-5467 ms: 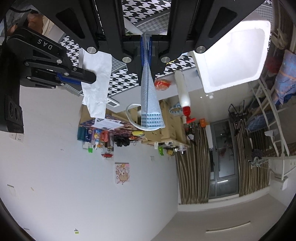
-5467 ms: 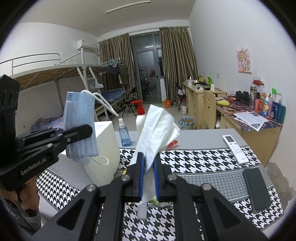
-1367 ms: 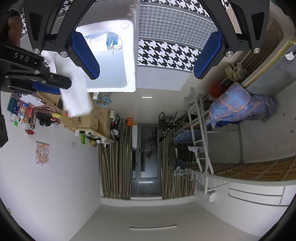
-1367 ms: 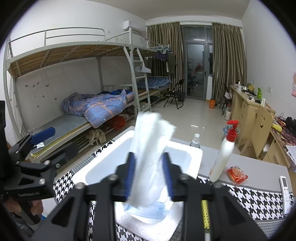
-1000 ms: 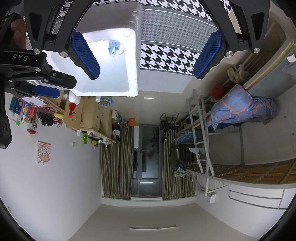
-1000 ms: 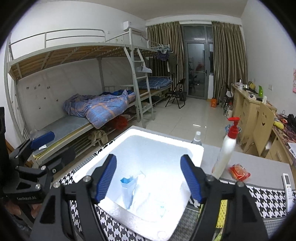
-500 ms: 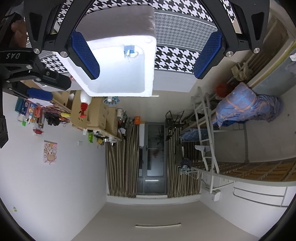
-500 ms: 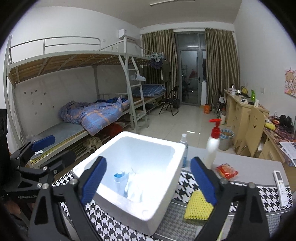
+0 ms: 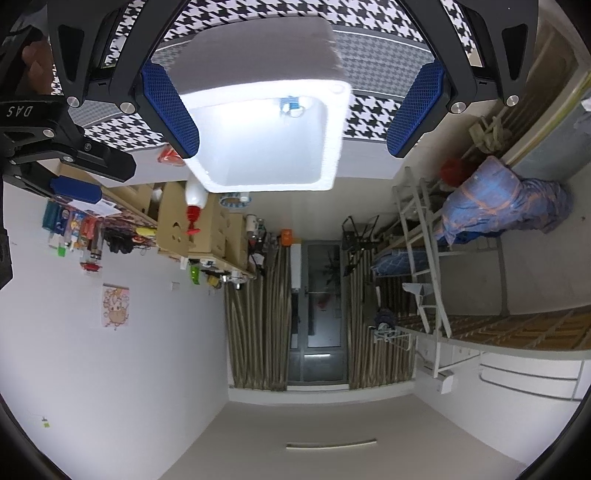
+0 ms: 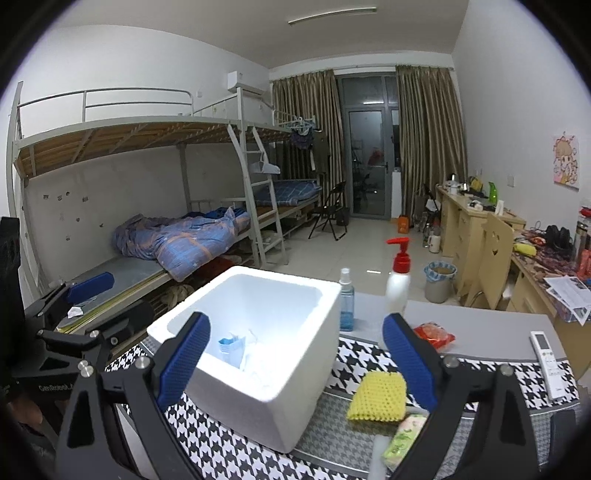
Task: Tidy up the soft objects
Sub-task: 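Move both tools back from the foam box over the table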
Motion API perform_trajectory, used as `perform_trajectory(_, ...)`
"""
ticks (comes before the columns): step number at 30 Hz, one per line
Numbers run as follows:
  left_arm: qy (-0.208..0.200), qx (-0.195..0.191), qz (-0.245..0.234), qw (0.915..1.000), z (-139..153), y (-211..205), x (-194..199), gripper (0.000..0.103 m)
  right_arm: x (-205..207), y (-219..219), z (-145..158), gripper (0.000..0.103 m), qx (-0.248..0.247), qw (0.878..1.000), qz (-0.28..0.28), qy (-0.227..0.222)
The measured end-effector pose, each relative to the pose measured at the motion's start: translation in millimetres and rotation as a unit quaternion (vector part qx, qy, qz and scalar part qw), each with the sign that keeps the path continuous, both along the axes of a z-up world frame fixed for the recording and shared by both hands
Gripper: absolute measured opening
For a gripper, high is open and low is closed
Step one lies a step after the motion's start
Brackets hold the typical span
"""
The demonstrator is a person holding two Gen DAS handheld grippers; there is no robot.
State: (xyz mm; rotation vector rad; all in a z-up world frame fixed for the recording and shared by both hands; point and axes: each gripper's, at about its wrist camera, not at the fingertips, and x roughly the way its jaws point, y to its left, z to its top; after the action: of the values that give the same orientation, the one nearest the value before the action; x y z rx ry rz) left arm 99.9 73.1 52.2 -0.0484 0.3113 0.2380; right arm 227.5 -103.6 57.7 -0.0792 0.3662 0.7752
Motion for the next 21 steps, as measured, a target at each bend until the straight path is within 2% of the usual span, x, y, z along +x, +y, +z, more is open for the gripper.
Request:
perform_trajectory(12, -0.006, 0.008, -0.040, 0.9992, 4.4, -26.9, 6.2, 0.102, -3.8, -28.6, -0.8, 0.097, 0.005, 0.999, -0.033, -0.009)
perform_trajectory(21, 0.007, 0.009, -0.072, 0.9973, -1.6, -49.7, 15.6, 0.102, -3.8, -59.2, -7.4, 0.097, 0.017, 0.997, -0.069, -0.001)
